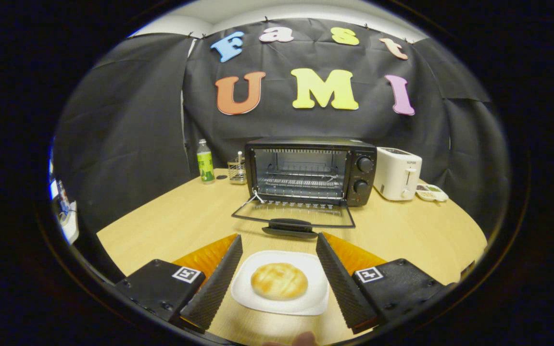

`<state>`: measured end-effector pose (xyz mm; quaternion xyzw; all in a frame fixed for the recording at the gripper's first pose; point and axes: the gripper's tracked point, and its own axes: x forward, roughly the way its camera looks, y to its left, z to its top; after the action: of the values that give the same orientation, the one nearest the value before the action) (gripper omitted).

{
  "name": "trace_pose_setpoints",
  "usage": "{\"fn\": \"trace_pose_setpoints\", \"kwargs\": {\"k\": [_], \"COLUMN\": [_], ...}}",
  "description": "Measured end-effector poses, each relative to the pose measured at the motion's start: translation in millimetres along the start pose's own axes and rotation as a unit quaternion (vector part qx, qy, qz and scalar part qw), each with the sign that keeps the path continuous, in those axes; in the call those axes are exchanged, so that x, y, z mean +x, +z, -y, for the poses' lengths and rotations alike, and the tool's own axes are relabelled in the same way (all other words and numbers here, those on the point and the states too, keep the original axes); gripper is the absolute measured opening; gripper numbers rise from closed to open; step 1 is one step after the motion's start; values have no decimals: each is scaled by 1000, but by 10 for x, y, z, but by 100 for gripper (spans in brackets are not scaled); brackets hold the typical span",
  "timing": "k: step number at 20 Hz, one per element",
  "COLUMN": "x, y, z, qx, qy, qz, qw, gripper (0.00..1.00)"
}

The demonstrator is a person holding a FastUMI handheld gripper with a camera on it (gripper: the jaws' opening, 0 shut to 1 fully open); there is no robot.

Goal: Open the toaster oven, put the food inside, and close the toaster oven door.

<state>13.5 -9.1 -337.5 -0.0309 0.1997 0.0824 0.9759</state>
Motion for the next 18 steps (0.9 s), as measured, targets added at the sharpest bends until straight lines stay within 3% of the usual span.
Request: {"fn": "trace_pose_setpoints", "kwargs": {"k": [6,18], "x": [70,253], "y": [-416,-729], "z": [33,84], "qx": [-8,-40], "qy": [0,-13], "qz": [-36,-97], "qw": [999,994], "gripper": [100,100]}}
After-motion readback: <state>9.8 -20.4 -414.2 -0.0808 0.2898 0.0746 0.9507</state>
